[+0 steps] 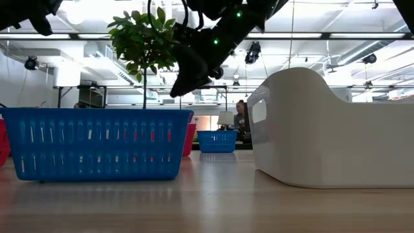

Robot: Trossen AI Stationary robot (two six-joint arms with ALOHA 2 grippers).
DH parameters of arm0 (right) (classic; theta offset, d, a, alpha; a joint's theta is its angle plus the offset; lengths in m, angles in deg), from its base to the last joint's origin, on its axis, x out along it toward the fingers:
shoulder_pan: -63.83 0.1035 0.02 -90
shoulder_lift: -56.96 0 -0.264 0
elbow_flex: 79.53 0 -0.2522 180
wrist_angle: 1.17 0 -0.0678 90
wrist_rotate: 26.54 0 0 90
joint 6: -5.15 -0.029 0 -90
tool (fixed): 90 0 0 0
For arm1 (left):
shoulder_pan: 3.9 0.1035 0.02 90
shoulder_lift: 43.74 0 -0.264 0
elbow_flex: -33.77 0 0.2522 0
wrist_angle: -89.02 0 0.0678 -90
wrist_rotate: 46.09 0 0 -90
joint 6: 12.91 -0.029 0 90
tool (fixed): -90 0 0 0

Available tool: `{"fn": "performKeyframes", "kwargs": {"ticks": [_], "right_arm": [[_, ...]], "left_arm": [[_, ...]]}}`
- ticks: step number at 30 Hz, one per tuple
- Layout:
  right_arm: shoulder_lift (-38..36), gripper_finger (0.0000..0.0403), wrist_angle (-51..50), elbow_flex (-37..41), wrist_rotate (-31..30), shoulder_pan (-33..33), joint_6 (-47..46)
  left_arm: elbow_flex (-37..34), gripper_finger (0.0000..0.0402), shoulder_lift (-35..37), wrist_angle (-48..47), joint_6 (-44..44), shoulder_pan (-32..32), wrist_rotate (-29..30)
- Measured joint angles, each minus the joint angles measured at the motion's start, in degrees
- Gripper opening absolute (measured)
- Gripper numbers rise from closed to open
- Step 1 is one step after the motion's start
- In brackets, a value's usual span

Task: Stack baskets by color
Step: Stack the bottom white bin on the top right bin

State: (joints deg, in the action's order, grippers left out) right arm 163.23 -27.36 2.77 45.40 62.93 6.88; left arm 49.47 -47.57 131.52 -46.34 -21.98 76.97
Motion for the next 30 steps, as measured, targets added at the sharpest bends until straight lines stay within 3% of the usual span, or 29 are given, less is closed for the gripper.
{"fn": "performKeyframes", "kwargs": {"ticks": [11, 15, 20, 25, 30], "right_arm": [[-9.7, 0.0084, -0.8, 3.7, 0.7, 3.3, 2.1], [-15.7, 0.0057, 1.5, 11.7, 2.1, 5.3, 0.7], [-23.7, 0.0035, 11.4, 24.4, 3.1, 7.7, 0.1], [-31.0, 0.0028, 20.7, 35.7, 3.1, 9.2, 0.8], [-38.6, 0.0028, 21.7, 42.0, 3.1, 9.3, -0.6]], "left_arm": [[-0.1, 0.0000, -0.4, -0.5, 0.0, 0.0, 0.2], [-0.1, 0.0000, -1.3, -2.8, 0.2, 0.0, 0.2], [0.8, 0.0000, -5.4, -3.3, 3.5, 0.0, -0.5], [2.9, 0.0000, -12.5, -3.1, 9.6, 0.0, -2.6], [3.7, 0.0000, -20.7, -2.5, 18.2, 0.0, -0.8]]}}
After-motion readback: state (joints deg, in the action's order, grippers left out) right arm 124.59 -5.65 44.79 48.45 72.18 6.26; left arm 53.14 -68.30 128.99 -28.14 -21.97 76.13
